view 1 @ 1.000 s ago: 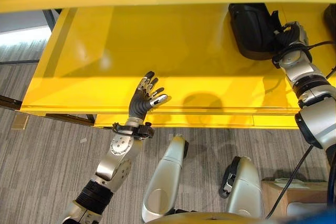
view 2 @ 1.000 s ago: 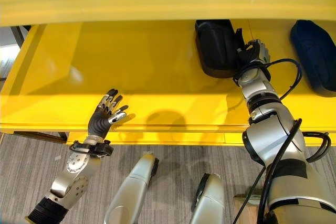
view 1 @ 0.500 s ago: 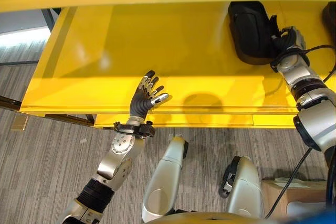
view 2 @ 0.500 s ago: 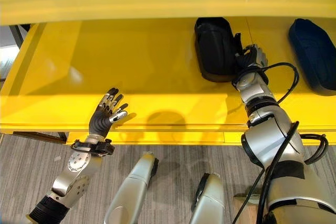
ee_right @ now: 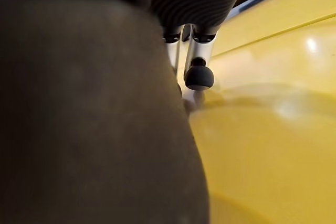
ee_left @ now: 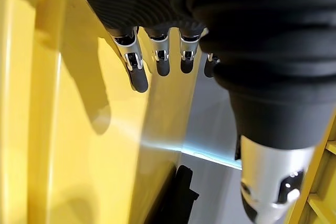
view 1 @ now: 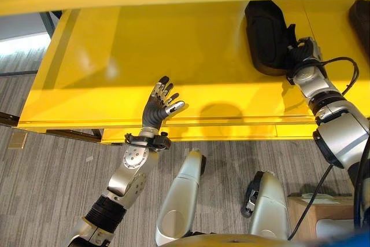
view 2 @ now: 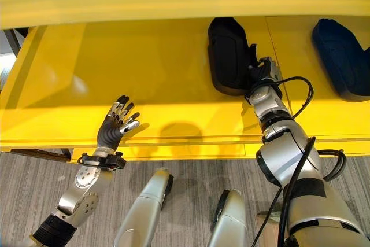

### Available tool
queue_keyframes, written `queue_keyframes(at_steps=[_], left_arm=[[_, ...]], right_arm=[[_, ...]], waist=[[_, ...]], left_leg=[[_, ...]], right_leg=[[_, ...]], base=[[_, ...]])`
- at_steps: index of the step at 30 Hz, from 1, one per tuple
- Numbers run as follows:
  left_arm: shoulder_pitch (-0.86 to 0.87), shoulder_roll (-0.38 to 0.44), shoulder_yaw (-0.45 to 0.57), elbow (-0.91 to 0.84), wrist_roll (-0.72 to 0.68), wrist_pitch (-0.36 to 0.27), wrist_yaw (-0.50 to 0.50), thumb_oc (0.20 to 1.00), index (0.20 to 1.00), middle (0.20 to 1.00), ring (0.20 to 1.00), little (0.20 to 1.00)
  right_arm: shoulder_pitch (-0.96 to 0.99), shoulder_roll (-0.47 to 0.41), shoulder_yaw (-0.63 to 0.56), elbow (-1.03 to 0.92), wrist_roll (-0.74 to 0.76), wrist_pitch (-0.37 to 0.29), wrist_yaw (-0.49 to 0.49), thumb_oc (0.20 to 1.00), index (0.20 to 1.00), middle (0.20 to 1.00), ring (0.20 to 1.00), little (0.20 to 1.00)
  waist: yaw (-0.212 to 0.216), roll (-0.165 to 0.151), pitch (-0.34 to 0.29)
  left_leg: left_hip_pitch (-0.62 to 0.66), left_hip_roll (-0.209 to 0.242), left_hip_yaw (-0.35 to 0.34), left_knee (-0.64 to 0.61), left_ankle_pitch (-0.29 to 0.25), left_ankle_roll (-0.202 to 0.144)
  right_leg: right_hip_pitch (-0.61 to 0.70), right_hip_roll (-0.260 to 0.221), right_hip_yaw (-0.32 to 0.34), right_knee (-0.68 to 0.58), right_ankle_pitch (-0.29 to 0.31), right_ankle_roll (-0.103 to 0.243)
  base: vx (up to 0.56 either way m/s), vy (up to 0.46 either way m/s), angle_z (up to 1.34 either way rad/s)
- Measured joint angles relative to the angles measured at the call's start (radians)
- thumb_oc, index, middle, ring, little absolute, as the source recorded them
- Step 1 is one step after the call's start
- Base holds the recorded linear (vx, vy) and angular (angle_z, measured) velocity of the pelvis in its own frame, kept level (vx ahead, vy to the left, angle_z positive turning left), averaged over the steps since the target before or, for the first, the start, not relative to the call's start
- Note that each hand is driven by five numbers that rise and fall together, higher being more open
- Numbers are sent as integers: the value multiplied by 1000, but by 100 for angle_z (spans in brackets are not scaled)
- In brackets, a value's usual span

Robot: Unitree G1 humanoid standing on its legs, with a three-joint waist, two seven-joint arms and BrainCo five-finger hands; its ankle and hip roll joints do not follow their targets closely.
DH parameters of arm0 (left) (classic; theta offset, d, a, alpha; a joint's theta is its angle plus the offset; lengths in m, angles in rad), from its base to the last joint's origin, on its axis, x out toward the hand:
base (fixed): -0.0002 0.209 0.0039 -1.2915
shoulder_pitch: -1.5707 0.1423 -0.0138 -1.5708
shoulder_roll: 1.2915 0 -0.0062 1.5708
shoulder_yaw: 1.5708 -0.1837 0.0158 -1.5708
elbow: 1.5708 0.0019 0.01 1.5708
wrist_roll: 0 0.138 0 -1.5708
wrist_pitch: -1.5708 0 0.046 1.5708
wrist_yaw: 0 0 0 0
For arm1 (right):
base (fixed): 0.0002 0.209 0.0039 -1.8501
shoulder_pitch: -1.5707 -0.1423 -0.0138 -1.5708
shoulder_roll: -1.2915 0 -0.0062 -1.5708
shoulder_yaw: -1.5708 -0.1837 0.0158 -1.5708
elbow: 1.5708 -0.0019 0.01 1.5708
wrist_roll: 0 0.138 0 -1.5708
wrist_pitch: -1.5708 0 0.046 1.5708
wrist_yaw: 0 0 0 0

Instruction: Move parts from the plastic box to the shelf.

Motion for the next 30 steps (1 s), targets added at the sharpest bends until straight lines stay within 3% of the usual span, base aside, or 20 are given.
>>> queue_keyframes(at_steps=[8, 9, 10, 30], left_arm=[[3, -2, -6, 3, 0, -1, 3, 1000, 1000, 1000, 1000, 1000], [4, -2, -6, 3, 0, -1, 3, 1000, 1000, 1000, 1000, 1000], [4, -2, -6, 3, 0, -1, 3, 1000, 1000, 1000, 1000, 1000], [2, -2, 2, 3, -1, -26, 4, 1000, 1000, 1000, 1000, 1000]], right_arm=[[14, 1, 0, 5, 1, 0, 1, 200, 200, 200, 200, 200], [14, 1, 0, 5, 1, 0, 1, 467, 467, 467, 467, 467], [14, 1, 0, 5, 1, 0, 1, 1000, 1000, 1000, 1000, 1000], [6, -10, 6, -50, 0, -3, -21, 1000, 1000, 1000, 1000, 1000]], waist=[[0, 1, -12], [0, 1, -12], [0, 1, -12], [-10, 0, -12]], left_leg=[[-3, -2, -2, 4, -1, 2], [-3, -2, -2, 4, -1, 2], [-3, -2, -2, 4, -1, 1], [-31, -2, -5, 3, 10, 3]], right_leg=[[0, 0, 0, 0, 0, 2], [0, 0, 0, 0, 0, 2], [0, 0, 0, 0, 0, 2], [-24, 2, -4, -6, 16, 10]], base=[[9, -1, 0], [0, 0, 0], [0, 0, 0], [-14, 1, 0]])
